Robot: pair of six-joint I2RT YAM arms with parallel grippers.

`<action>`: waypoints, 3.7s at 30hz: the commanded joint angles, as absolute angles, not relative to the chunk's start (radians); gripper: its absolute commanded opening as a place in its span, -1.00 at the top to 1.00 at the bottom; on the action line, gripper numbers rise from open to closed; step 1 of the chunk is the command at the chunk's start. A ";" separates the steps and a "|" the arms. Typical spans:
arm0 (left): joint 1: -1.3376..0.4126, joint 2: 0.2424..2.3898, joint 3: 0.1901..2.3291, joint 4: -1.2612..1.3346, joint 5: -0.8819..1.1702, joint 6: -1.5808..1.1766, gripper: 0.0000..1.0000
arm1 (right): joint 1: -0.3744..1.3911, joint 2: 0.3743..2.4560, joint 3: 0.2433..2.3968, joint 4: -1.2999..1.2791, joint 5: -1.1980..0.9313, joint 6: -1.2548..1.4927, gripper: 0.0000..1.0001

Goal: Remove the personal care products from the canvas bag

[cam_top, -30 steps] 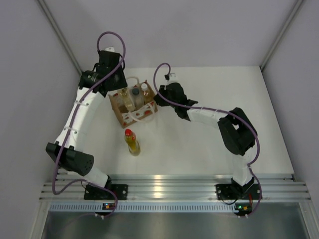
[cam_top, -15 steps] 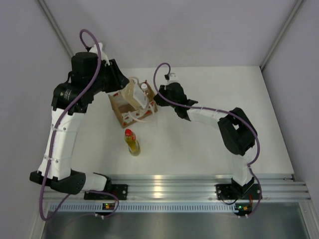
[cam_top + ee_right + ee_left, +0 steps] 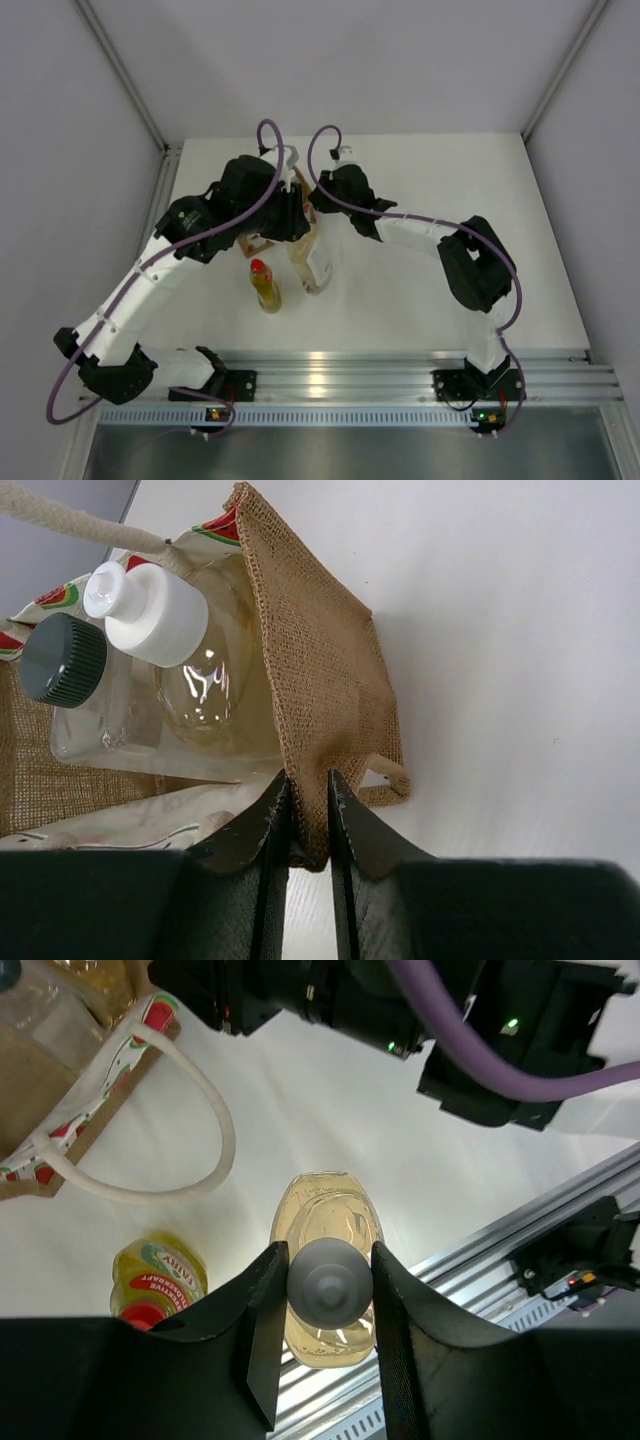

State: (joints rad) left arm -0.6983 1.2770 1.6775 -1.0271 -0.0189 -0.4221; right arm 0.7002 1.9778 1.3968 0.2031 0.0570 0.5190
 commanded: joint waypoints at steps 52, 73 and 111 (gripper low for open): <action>-1.353 1.770 1.671 -0.724 -0.710 -0.848 1.00 | 0.712 1.973 1.434 0.072 0.095 0.511 0.95; -1.361 1.632 1.470 -0.730 -0.761 -0.891 1.00 | 0.712 1.965 1.442 0.064 0.095 0.514 0.95; -0.689 1.319 1.339 -0.658 -0.723 -0.717 -0.54 | 0.716 1.976 1.477 0.058 0.060 0.537 0.91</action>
